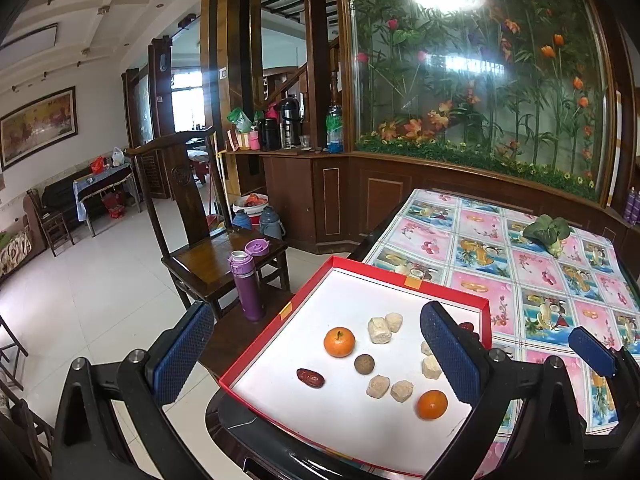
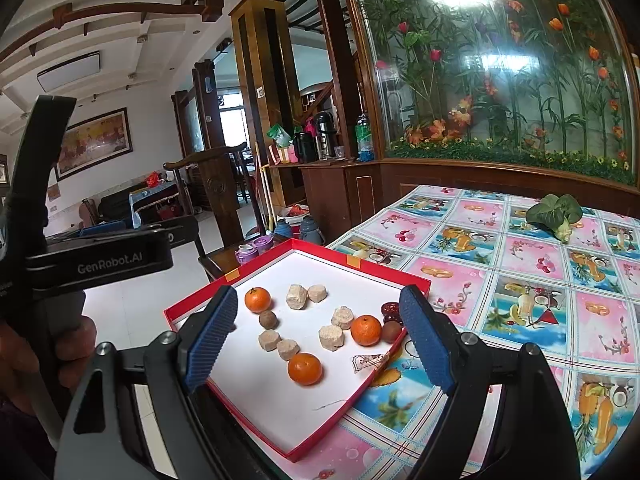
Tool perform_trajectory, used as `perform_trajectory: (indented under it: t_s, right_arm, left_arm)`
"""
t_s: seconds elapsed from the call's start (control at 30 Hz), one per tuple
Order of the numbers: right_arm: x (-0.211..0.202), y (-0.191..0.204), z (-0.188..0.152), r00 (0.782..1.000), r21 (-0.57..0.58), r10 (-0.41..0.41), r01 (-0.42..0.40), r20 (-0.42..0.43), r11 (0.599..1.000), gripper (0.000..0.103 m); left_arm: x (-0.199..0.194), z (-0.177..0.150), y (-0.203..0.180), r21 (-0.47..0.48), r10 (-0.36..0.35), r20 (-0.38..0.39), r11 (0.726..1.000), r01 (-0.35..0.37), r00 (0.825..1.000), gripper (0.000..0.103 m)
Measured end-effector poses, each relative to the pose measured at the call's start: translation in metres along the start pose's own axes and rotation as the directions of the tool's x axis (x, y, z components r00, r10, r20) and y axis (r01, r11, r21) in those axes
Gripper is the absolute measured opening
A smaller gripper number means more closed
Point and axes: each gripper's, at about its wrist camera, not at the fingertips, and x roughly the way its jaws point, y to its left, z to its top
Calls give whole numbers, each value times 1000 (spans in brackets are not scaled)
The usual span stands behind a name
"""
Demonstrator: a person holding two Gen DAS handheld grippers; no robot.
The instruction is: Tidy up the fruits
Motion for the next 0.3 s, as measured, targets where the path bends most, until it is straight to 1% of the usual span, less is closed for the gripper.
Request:
perform_trajectory:
  t_s: [0.3]
  right_arm:
    - [2, -4, 1, 1000, 13, -8, 8, -3, 1000, 84]
  left_arm:
    - [0, 0, -4, 12, -20, 7, 1000, 20, 1000, 103]
